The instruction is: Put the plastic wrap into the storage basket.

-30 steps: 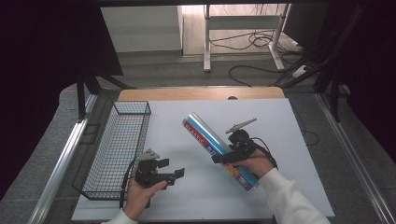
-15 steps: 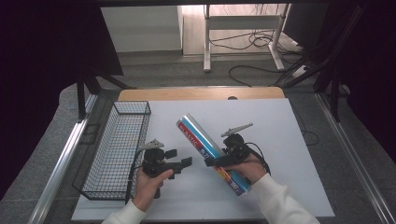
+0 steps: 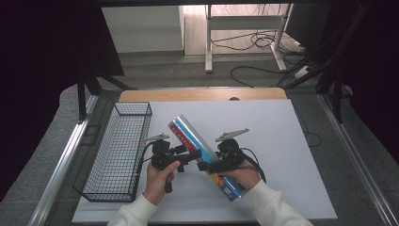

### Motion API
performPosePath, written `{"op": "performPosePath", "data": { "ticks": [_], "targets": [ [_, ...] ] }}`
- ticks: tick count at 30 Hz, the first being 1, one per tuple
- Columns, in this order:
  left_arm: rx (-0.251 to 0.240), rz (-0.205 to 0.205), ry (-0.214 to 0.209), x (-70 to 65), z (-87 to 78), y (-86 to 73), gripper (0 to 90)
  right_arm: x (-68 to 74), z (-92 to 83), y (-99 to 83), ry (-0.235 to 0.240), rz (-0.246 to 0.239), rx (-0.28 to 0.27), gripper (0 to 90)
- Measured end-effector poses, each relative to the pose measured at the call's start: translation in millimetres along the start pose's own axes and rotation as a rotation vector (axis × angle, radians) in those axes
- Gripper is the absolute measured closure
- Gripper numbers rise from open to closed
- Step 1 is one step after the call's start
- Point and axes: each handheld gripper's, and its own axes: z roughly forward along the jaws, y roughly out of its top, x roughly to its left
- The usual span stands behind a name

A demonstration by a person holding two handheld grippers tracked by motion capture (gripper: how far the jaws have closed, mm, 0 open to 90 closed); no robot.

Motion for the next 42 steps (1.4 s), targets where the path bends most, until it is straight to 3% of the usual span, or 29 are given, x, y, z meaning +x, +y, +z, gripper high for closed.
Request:
{"op": "performPosePath", "data": {
  "ticks": [5, 9, 13, 20, 26, 30, 32, 36, 42],
  "targets": [
    [0.006, -0.037, -0.030, 2.8, 8.9, -0.1, 11.0, 7.6, 6.4, 3.3, 0.005, -0.010, -0.025, 32.1],
    [-0.002, -0.033, -0.019, 3.5, 9.2, 0.0, 16.7, 14.3, 12.5, 5.8, -0.001, -0.024, -0.029, 32.1],
    [-0.038, -0.106, -0.060, 10.3, 4.0, 4.6, 23.5, 15.7, 15.5, 8.2, -0.002, -0.001, -0.049, 32.0],
    [-0.063, -0.124, -0.094, 12.6, -2.4, 9.2, 27.8, 19.6, 17.9, 12.5, 0.002, 0.008, -0.073, 31.8],
    [-0.052, -0.142, -0.102, 15.2, -4.1, 10.2, 28.6, 20.6, 20.3, 13.7, 0.002, 0.006, -0.072, 31.7],
    [-0.051, -0.169, -0.139, 19.7, -4.9, 12.5, 30.7, 19.1, 20.0, 15.6, 0.022, 0.025, -0.076, 26.5],
    [-0.051, -0.168, -0.143, 19.7, -5.6, 13.7, 31.2, 20.8, 20.4, 16.6, 0.017, 0.016, -0.074, 22.3],
    [-0.033, -0.124, -0.121, 16.6, -8.2, 18.8, 31.6, 29.5, 16.1, 18.3, -0.009, -0.024, -0.077, 9.0],
    [-0.008, -0.104, -0.094, 15.3, -18.3, 30.0, 31.7, 29.2, -15.8, 15.8, -0.025, -0.039, -0.132, 6.8]
  ]
}}
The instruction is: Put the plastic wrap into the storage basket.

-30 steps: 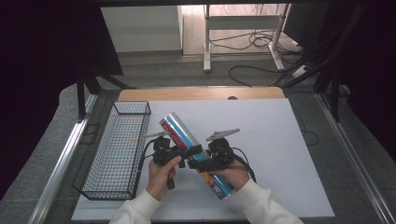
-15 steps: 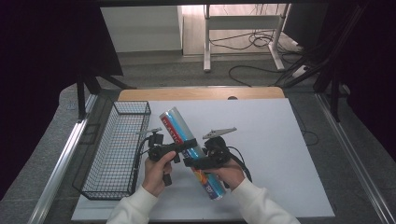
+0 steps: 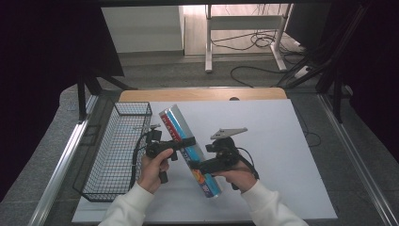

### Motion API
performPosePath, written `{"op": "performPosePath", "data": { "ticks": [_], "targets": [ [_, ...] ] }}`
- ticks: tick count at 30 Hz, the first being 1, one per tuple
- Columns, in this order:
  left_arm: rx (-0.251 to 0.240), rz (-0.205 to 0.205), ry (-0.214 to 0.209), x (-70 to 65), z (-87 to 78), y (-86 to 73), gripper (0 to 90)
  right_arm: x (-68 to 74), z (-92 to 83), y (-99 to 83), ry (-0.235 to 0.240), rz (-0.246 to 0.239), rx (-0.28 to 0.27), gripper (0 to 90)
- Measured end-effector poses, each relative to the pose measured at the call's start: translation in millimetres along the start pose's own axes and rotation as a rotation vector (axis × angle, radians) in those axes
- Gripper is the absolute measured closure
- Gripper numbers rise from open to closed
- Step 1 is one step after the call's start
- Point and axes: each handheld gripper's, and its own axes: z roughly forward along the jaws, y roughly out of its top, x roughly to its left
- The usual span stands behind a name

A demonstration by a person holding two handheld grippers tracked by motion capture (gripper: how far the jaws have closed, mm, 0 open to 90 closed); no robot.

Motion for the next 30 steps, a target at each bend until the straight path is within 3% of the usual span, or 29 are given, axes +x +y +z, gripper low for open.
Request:
{"op": "performPosePath", "data": {
  "ticks": [5, 8, 19, 30],
  "targets": [
    [0.035, 0.035, 0.040, -8.7, -13.0, 13.1, 31.8, -17.8, -27.7, -7.8, -0.036, 0.032, -0.032, 6.9],
    [0.058, 0.048, 0.053, -14.6, -20.6, 22.3, 31.8, -30.4, -41.1, -18.7, -0.106, 0.046, -0.032, 7.1],
    [0.107, 0.096, 0.083, -37.0, -38.3, 45.7, 31.8, -57.8, -58.2, -45.3, -0.206, 0.083, -0.003, 7.5],
    [0.143, 0.122, 0.177, -37.3, -56.9, 56.4, 31.9, -86.2, -64.9, -61.1, -0.262, 0.163, 0.027, 7.7]
  ]
}}
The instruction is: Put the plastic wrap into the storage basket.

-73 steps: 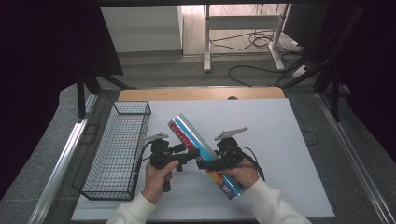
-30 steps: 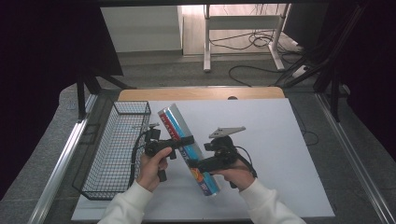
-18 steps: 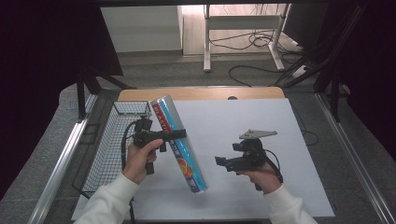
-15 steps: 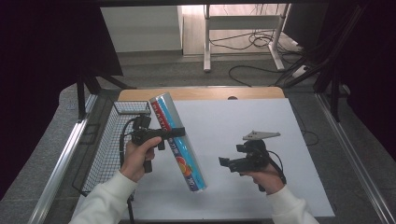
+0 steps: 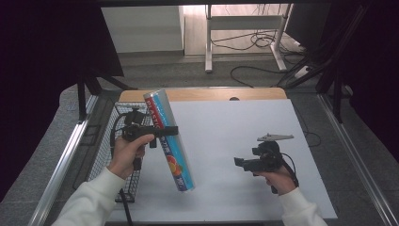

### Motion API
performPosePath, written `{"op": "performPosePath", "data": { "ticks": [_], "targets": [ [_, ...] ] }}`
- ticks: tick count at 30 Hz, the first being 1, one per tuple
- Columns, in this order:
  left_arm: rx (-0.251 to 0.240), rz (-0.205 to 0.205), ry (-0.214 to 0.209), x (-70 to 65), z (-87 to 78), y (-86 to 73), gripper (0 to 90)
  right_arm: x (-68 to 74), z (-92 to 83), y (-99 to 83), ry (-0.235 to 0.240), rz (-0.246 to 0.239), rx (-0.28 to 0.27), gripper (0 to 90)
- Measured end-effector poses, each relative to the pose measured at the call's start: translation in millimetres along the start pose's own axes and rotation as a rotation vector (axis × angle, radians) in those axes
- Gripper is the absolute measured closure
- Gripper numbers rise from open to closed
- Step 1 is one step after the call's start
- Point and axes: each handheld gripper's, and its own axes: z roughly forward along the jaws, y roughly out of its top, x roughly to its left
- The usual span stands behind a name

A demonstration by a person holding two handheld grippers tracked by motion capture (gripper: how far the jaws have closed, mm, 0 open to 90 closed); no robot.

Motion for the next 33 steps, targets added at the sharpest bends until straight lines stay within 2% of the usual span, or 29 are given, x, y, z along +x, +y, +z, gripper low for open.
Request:
{"op": "performPosePath", "data": {
  "ticks": [4, 10, 15, 26, 33],
  "targets": [
    [0.015, 0.002, 0.041, 2.2, -8.6, 3.6, 31.9, -4.2, 0.1, -0.7, -0.008, 0.015, 0.000, 7.8],
    [0.021, 0.009, 0.094, 4.5, -29.7, 9.6, 31.9, -4.8, 0.0, -1.2, -0.011, 0.016, 0.004, 8.0],
    [0.045, 0.020, 0.133, 5.5, -43.4, 13.2, 31.9, -5.8, 2.0, -1.7, -0.014, 0.015, 0.009, 8.4],
    [0.043, 0.026, 0.167, 9.0, -68.4, 17.7, 31.9, -9.1, 4.2, -3.3, -0.024, 0.024, 0.017, 8.8],
    [0.035, 0.032, 0.204, 10.3, -88.5, 20.0, 31.9, -11.2, 4.6, -3.4, -0.031, 0.032, 0.017, 9.1]
  ]
}}
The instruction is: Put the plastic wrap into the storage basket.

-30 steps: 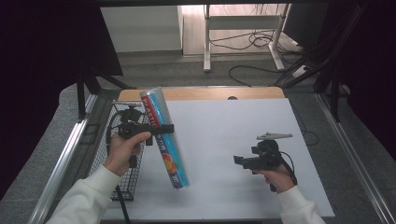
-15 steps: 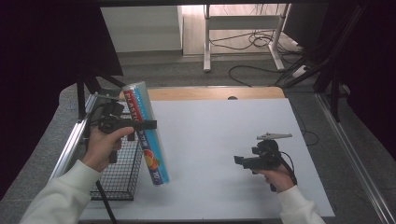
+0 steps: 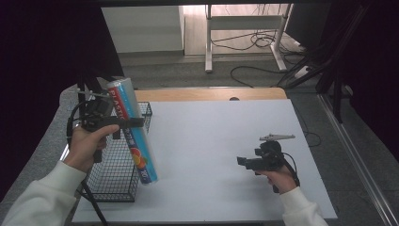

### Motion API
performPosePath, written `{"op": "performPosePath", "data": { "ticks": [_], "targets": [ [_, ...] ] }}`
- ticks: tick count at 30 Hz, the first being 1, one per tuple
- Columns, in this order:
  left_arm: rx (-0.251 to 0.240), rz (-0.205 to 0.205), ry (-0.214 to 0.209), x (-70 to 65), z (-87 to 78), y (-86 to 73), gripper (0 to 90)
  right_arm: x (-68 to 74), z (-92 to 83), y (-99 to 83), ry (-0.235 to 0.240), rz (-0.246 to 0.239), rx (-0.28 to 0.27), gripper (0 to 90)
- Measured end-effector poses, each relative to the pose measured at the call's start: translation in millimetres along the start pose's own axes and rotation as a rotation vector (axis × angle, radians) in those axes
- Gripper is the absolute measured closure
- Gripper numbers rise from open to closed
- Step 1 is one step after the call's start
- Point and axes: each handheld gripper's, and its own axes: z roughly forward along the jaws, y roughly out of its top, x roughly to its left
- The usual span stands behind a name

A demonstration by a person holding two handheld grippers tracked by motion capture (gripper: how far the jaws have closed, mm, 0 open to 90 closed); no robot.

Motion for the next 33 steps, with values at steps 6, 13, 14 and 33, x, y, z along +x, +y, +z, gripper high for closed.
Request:
{"op": "performPosePath", "data": {
  "ticks": [6, 13, 14, 33],
  "targets": [
    [-0.006, 0.009, 0.035, 2.0, -20.8, 4.2, 31.9, -0.5, 0.8, 0.3, 0.002, 0.000, 0.002, 9.6],
    [0.001, 0.016, 0.096, 8.4, -37.7, 9.5, 31.9, -0.5, 0.5, 1.8, 0.001, 0.002, 0.002, 9.7],
    [0.001, 0.015, 0.106, 10.4, -39.1, 9.7, 31.9, -1.1, 0.7, 1.4, 0.000, 0.000, 0.003, 9.8],
    [0.033, -0.061, 0.211, 55.3, -34.9, -5.9, 31.9, -3.0, 3.6, 0.4, -0.006, 0.013, 0.009, 9.8]
  ]
}}
